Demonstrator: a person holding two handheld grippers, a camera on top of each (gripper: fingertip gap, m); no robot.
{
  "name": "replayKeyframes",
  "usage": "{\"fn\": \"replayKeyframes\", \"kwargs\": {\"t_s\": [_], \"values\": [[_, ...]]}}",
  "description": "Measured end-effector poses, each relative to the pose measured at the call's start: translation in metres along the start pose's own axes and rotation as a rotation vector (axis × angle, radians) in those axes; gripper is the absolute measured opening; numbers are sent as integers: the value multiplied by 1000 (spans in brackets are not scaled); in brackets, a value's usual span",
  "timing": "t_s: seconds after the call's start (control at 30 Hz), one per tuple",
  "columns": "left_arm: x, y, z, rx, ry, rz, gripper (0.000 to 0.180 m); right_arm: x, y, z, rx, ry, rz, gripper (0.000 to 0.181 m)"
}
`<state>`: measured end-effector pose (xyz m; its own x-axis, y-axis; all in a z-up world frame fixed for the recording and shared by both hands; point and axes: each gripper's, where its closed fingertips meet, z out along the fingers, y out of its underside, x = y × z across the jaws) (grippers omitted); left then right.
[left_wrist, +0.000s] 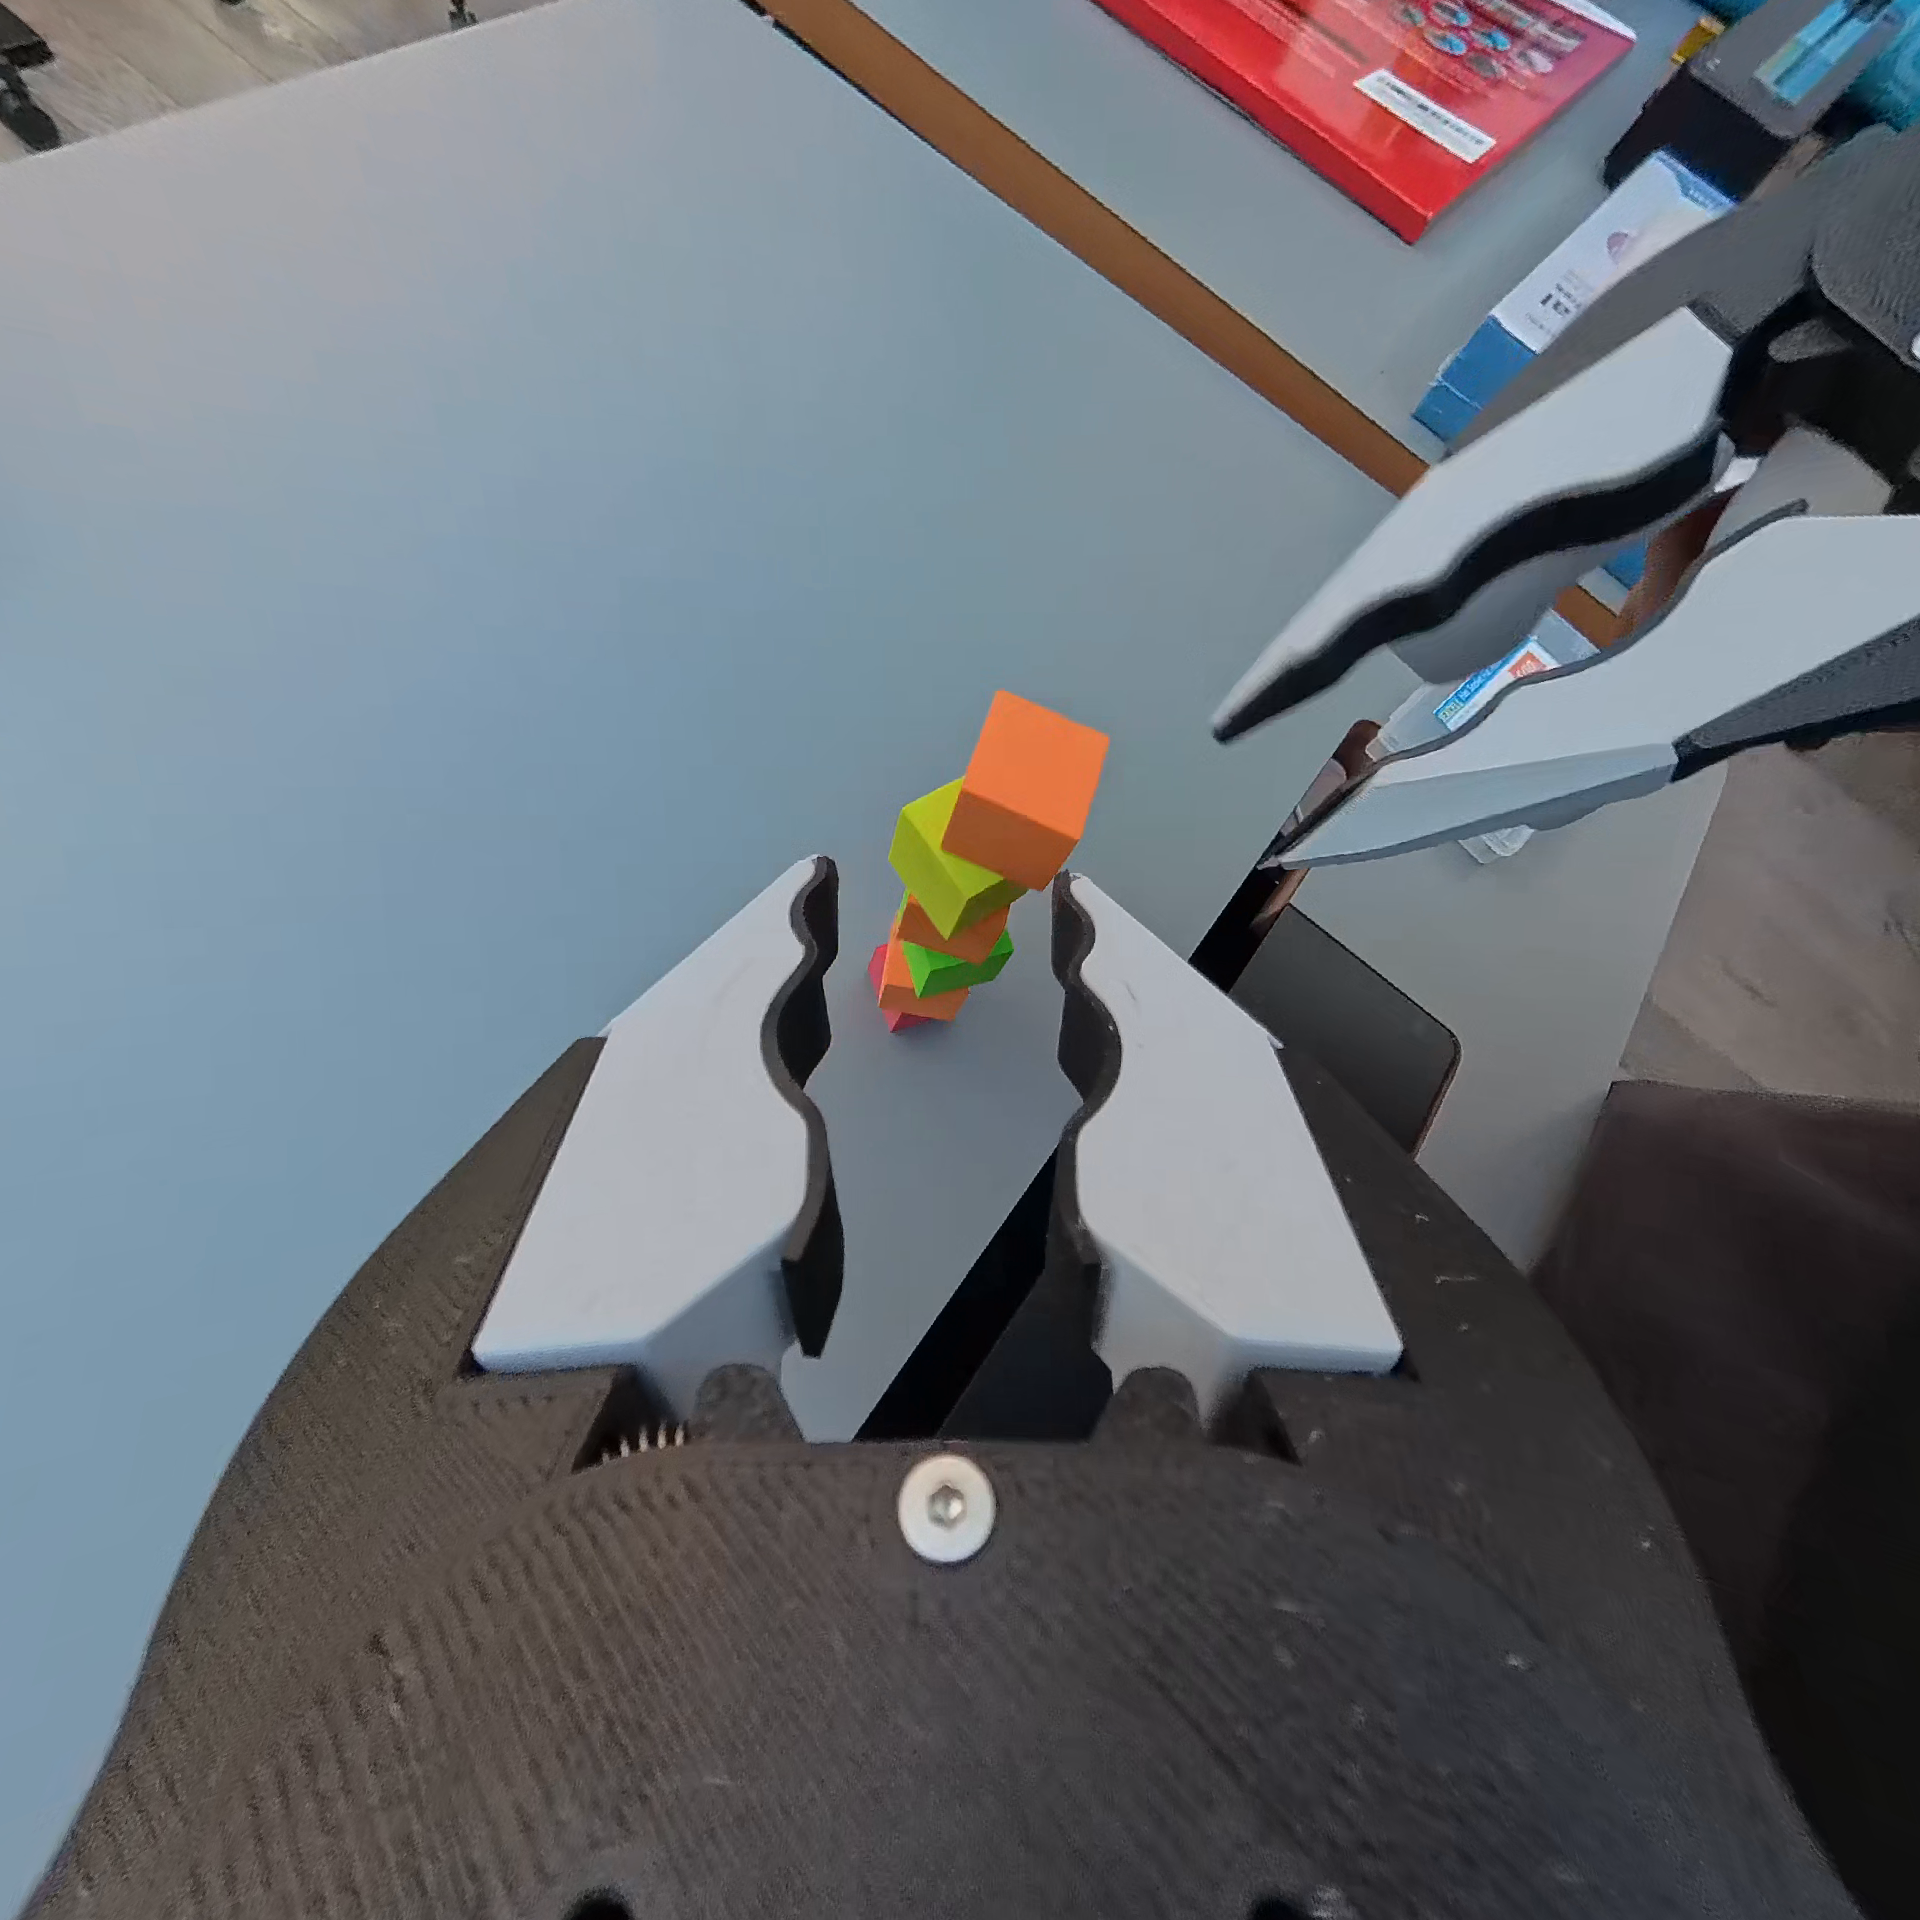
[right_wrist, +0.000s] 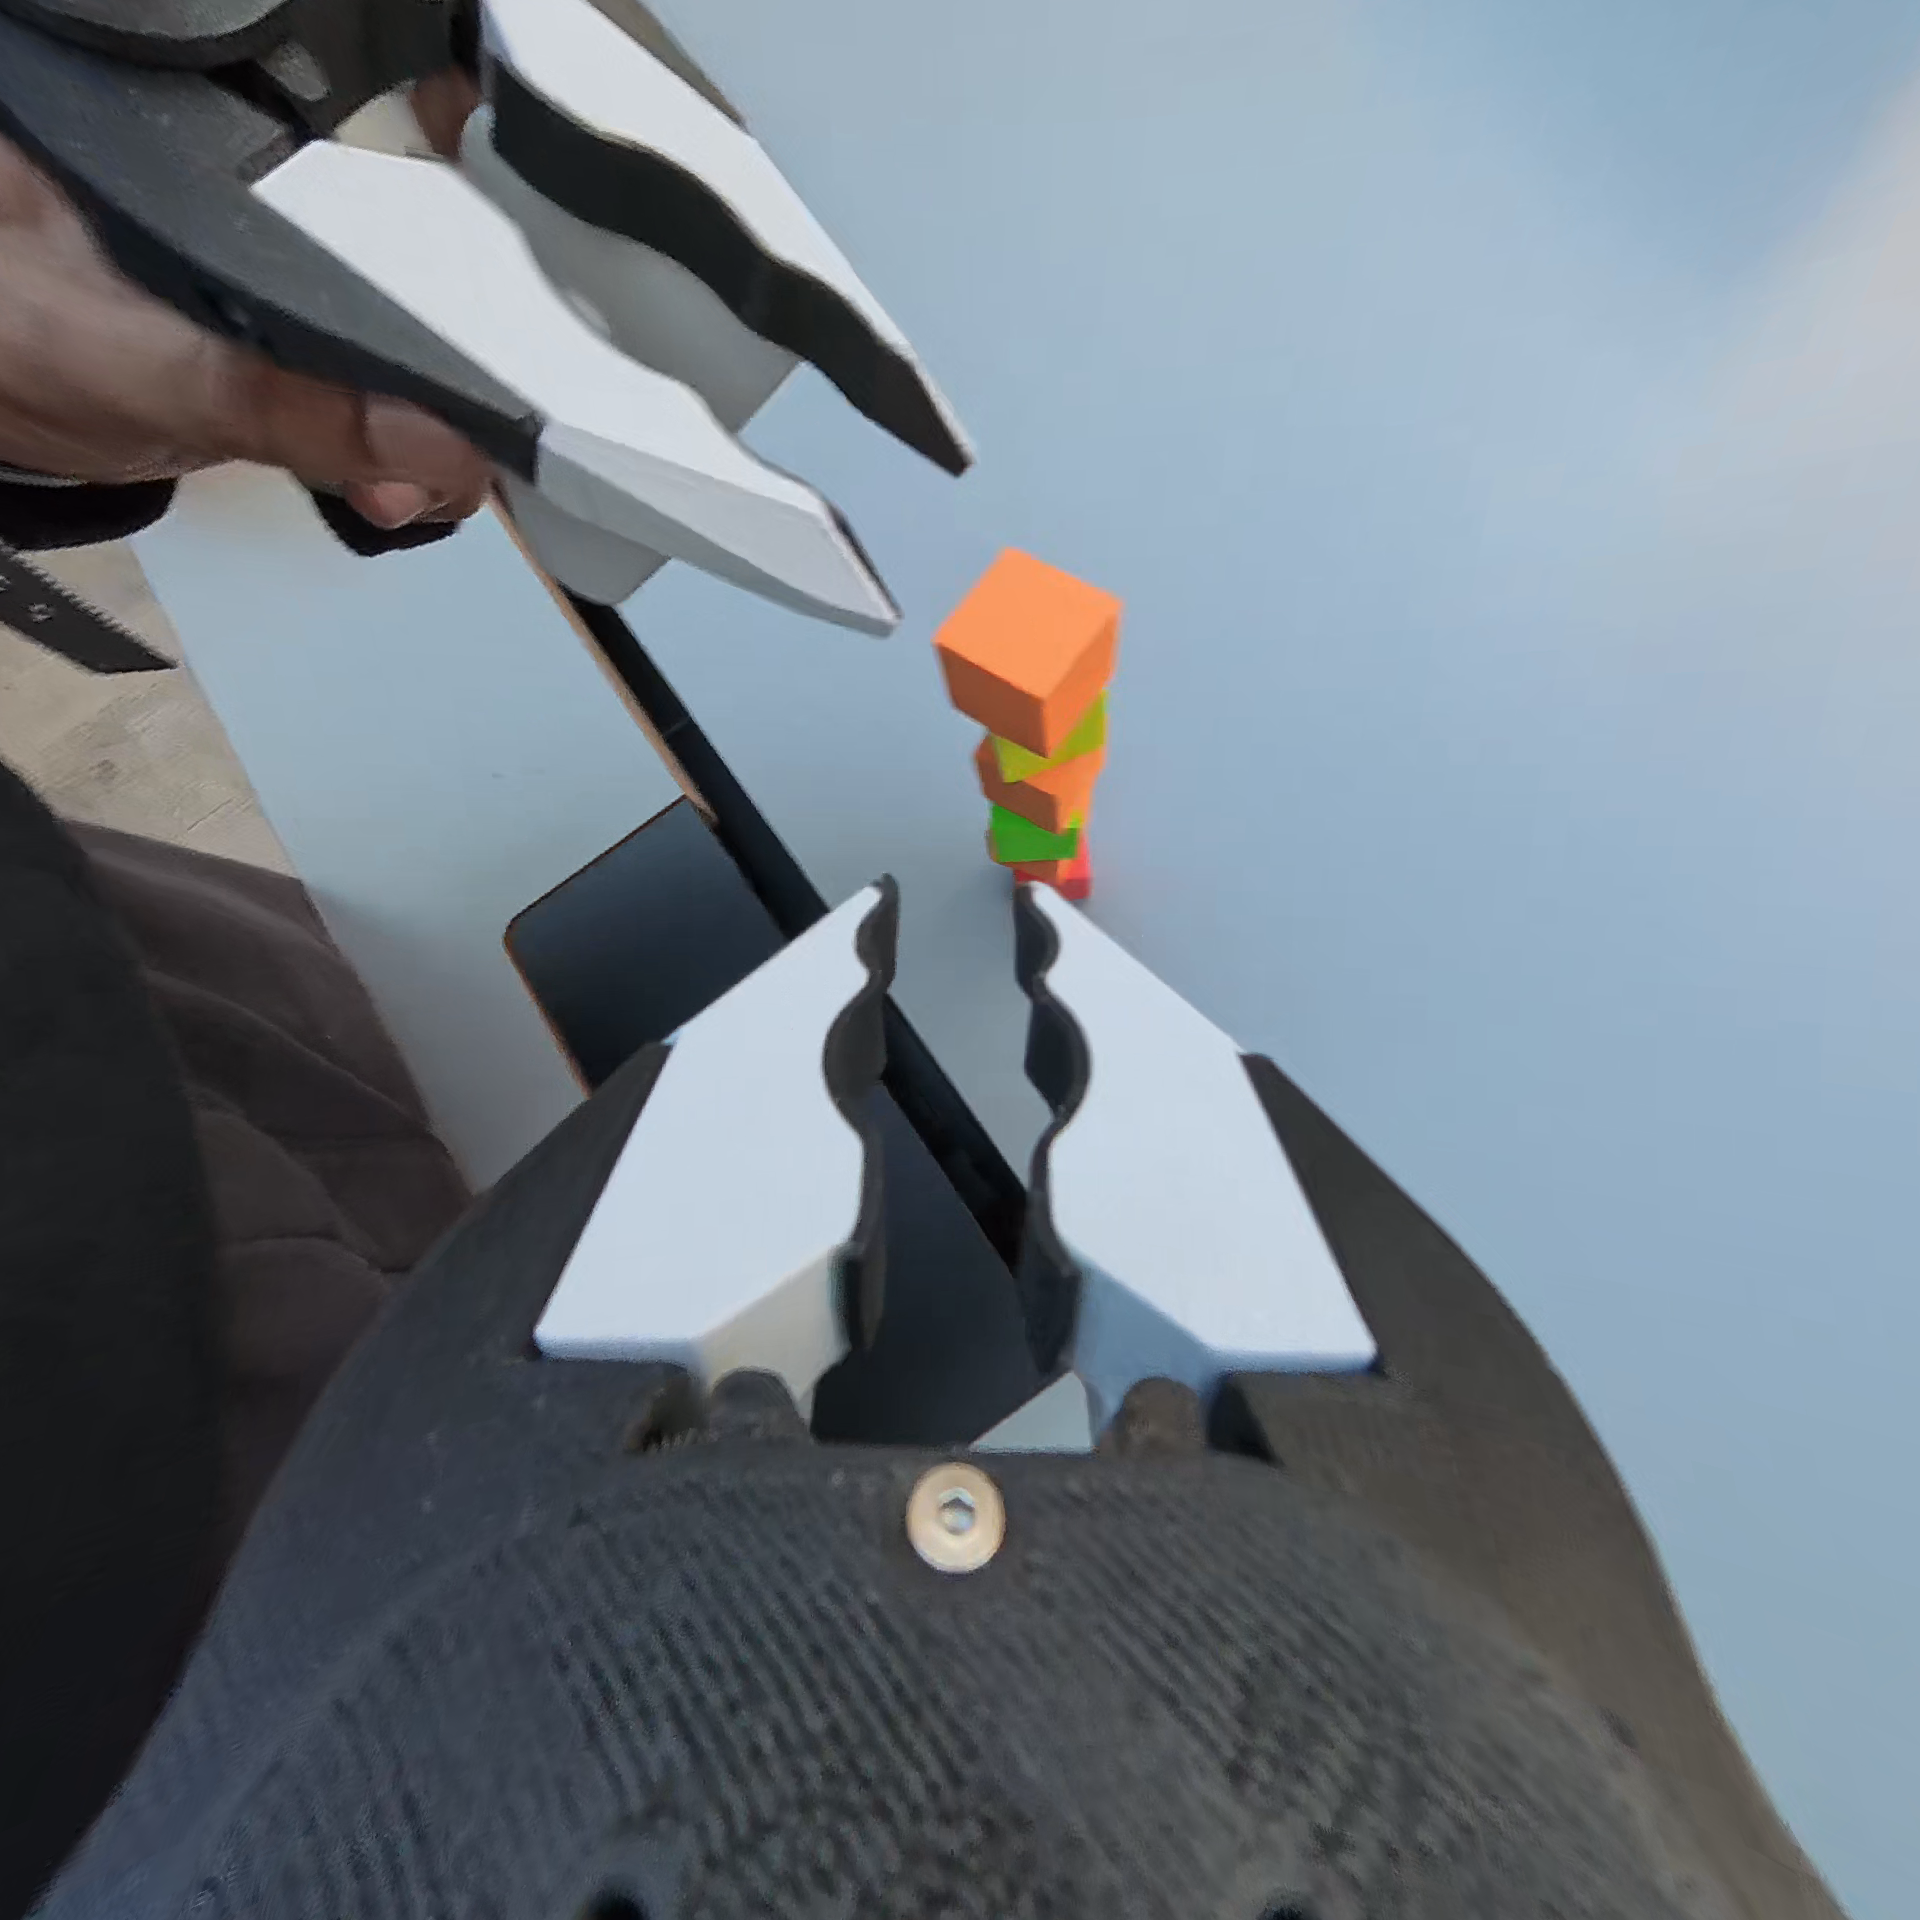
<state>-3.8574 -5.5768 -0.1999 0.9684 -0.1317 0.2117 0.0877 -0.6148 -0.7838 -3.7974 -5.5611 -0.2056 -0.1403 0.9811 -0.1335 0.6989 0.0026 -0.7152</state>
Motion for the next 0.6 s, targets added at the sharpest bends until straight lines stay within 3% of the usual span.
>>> {"fn": "replayKeyframes", "kwargs": {"t_s": [0.07,0.37,0.5,0.6], "values": [[-8,8,-9,7,-24,-48,39,-28,0,6,-16,-103,-51,0],[-34,33,-54,99,-128,-261,38,-95,33,76,-109,-234,-228,0],[-36,39,-66,135,-158,-294,38,-70,49,102,-188,-167,-309,0],[-34,44,-70,144,-164,-308,38,-11,28,109,-137,47,-257,0]]}}
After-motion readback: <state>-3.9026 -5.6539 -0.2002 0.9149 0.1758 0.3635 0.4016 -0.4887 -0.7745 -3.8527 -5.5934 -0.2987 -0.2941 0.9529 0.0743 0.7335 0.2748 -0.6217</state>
